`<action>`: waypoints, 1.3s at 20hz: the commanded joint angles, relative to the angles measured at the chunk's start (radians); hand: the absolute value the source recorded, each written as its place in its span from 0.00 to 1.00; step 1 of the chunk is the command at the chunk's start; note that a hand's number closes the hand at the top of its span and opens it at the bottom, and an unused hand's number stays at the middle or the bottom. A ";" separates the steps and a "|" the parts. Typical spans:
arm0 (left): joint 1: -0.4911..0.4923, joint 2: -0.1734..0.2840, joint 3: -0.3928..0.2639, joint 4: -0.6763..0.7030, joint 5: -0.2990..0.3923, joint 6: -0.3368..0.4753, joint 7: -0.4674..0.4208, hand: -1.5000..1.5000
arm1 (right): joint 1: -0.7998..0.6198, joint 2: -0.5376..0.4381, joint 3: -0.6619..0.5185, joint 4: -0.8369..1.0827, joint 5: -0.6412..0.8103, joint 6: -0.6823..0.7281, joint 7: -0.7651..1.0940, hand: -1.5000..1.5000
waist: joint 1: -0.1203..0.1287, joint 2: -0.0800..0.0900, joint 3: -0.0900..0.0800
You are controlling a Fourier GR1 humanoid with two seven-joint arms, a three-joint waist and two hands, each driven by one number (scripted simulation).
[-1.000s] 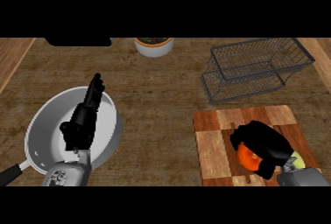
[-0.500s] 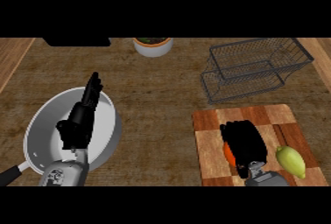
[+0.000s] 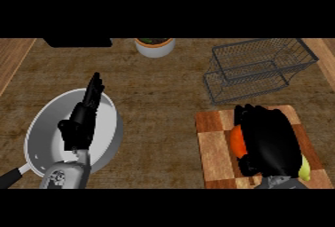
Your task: Pick the squash from the cutting board and place it in the tiered basket
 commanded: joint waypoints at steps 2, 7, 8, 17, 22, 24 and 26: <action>-0.008 0.003 -0.003 -0.007 0.001 -0.011 0.012 0.50 | -0.197 0.014 -0.063 -0.168 -0.073 0.205 0.099 1.00 | 0.008 0.002 0.001; 0.032 -0.009 -0.021 -0.032 -0.013 0.011 0.004 0.50 | -0.463 0.014 -0.271 -0.244 -0.177 0.480 0.132 1.00 | 0.010 0.000 0.000; -0.004 0.005 0.008 -0.028 0.007 -0.001 0.023 0.50 | -0.467 0.014 -0.289 -0.259 -0.162 0.510 0.133 1.00 | 0.005 0.001 0.000; 0.046 -0.019 -0.044 -0.042 -0.024 0.001 -0.008 0.50 | -0.667 0.014 -0.502 -0.048 -0.560 0.325 0.396 1.00 | 0.022 0.002 0.001; 0.009 -0.015 -0.025 -0.039 -0.027 0.004 0.025 0.50 | -0.771 -0.046 -0.564 0.101 -0.482 0.288 0.301 1.00 | 0.011 0.004 0.001; 0.021 0.017 0.001 -0.040 -0.004 -0.028 0.002 0.50 | -0.725 -0.126 -0.571 0.180 -0.486 0.212 0.222 1.00 | 0.013 0.006 0.001; 0.097 -0.012 -0.031 -0.055 -0.016 -0.009 -0.062 0.50 | -0.706 -0.164 -0.503 0.258 -0.432 0.136 0.193 1.00 | 0.018 0.007 0.001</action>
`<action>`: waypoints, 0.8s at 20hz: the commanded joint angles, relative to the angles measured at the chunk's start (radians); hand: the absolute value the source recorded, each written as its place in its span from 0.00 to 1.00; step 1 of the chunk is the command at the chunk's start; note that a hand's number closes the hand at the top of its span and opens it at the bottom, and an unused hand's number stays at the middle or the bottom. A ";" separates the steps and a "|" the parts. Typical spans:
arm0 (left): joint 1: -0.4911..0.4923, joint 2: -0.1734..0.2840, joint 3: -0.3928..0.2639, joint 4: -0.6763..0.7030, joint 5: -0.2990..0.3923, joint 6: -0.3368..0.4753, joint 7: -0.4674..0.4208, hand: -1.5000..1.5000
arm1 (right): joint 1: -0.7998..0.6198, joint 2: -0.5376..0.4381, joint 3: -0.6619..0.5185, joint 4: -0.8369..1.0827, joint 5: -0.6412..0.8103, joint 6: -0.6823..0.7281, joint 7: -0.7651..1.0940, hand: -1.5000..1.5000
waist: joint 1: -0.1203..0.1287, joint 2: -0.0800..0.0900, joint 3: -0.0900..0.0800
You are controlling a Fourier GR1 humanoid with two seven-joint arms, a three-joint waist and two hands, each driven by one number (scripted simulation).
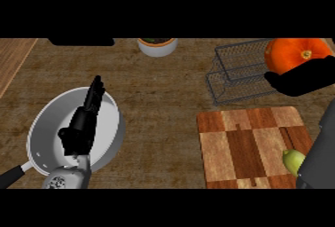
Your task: Pick the squash from the cutting board and place it in the tiered basket
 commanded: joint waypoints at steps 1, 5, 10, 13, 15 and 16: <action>-0.007 -0.024 -0.018 0.017 -0.026 0.022 -0.020 0.50 | -0.074 -0.039 0.025 0.150 0.031 -0.102 0.017 1.00 | 0.000 0.001 0.000; -0.024 0.000 0.021 0.043 0.012 -0.011 -0.020 0.50 | 0.049 -0.125 0.053 0.266 0.050 -0.294 -0.144 1.00 | 0.001 0.004 0.000; -0.016 0.007 0.042 0.084 0.026 -0.023 -0.072 0.50 | 0.018 -0.198 0.063 0.398 0.073 -0.352 -0.189 1.00 | -0.001 0.003 0.000; -0.038 -0.014 0.017 0.070 -0.001 -0.003 -0.033 0.50 | -0.021 -0.204 0.021 0.530 0.043 -0.390 -0.205 1.00 | 0.001 0.002 0.000; -0.044 0.019 0.028 0.041 0.020 -0.039 -0.007 0.50 | -0.016 -0.121 -0.150 0.519 -0.033 -0.467 -0.111 0.00 | 0.011 0.006 0.002; -0.069 0.006 0.042 0.056 0.013 -0.011 0.008 0.50 | 0.009 -0.100 -0.125 0.484 -0.048 -0.424 -0.099 0.00 | -0.004 0.000 0.001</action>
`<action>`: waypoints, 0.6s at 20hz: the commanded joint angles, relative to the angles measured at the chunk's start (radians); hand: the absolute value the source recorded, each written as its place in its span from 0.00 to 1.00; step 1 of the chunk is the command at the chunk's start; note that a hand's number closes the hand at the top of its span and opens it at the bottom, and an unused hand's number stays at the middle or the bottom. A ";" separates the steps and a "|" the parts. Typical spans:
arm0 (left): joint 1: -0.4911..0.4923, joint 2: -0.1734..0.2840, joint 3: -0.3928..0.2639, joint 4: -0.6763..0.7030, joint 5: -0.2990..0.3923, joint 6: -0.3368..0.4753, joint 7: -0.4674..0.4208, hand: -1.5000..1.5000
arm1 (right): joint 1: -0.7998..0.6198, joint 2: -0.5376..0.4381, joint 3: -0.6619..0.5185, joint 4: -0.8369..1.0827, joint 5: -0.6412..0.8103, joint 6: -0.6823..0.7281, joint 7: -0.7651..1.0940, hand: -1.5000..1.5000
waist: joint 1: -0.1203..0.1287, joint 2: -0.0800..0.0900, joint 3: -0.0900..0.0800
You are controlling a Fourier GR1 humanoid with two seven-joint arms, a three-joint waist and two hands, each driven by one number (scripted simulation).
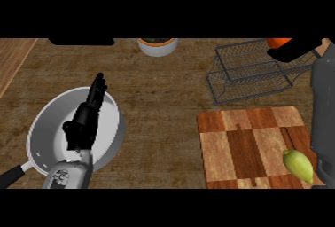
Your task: Pick the squash from the cutting board and place it in the tiered basket
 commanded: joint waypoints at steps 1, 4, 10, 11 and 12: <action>0.015 0.025 0.021 -0.042 0.023 -0.023 0.014 0.50 | 0.063 0.057 -0.090 0.045 -0.072 -0.065 0.016 0.00 | -0.001 -0.003 0.000; 0.030 -0.002 -0.027 -0.071 -0.024 0.020 0.048 0.50 | 0.013 0.048 -0.134 0.095 -0.136 -0.101 -0.015 0.00 | 0.001 -0.004 0.000; 0.003 0.009 0.015 0.024 0.009 0.003 -0.012 0.50 | -0.010 0.035 -0.275 0.059 -0.256 -0.224 -0.032 0.00 | -0.012 -0.004 0.000; -0.027 0.004 0.012 0.037 0.009 0.000 -0.015 0.50 | -0.100 -0.027 -0.317 0.116 -0.271 -0.214 -0.002 0.00 | -0.007 -0.001 0.000; 0.040 0.000 -0.011 -0.018 -0.002 0.005 -0.010 0.50 | -0.099 -0.025 -0.332 0.104 -0.271 -0.228 0.041 0.00 | -0.001 -0.005 0.000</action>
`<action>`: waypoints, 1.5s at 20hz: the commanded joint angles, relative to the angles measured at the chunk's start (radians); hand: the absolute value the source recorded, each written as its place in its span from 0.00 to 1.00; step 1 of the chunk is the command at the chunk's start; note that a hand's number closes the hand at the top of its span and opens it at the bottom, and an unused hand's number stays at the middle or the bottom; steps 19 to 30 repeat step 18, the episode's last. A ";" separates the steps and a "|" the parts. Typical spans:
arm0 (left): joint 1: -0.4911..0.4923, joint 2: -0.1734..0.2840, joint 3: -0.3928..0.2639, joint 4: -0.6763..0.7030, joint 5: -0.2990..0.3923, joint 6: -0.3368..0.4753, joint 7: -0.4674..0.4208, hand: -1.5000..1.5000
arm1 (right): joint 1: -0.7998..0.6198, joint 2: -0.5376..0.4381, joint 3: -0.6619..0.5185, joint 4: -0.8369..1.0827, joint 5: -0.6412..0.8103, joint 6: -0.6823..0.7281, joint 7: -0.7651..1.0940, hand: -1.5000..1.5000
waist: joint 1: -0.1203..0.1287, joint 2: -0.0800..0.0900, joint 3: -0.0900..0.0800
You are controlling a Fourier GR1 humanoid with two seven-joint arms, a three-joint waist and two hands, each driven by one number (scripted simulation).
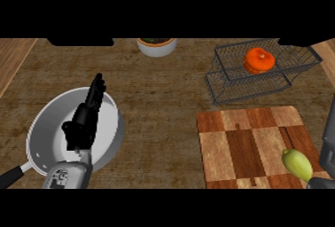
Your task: Pick the squash from the cutting board and place it in the tiered basket
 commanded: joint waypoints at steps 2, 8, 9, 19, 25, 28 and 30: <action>-0.021 -0.007 0.008 -0.026 -0.003 0.019 0.038 0.50 | 0.025 -0.030 -0.085 -0.099 -0.055 -0.046 0.081 0.00 | -0.013 -0.005 0.000; 0.029 0.046 0.046 -0.046 0.037 -0.032 0.006 0.50 | 0.106 -0.161 -0.329 -0.078 -0.236 0.000 0.074 0.00 | -0.015 -0.004 0.001; 0.066 0.010 0.017 -0.044 0.005 0.007 -0.021 0.50 | 0.155 -0.186 -0.370 -0.149 -0.275 0.047 0.074 0.00 | -0.031 -0.009 0.001; 0.032 -0.010 0.000 -0.049 -0.013 0.024 0.017 0.50 | 0.507 -0.373 -0.700 -0.065 -0.588 0.317 -0.187 0.00 | -0.040 -0.006 0.001; 0.032 -0.010 0.000 -0.049 -0.013 0.024 0.017 0.50 | 0.507 -0.373 -0.700 -0.065 -0.588 0.317 -0.187 0.00 | -0.040 -0.006 0.001; 0.032 -0.010 0.000 -0.049 -0.013 0.024 0.017 0.50 | 0.507 -0.373 -0.700 -0.065 -0.588 0.317 -0.187 0.00 | -0.040 -0.006 0.001; 0.032 -0.010 0.000 -0.049 -0.013 0.024 0.017 0.50 | 0.507 -0.373 -0.700 -0.065 -0.588 0.317 -0.187 0.00 | -0.040 -0.006 0.001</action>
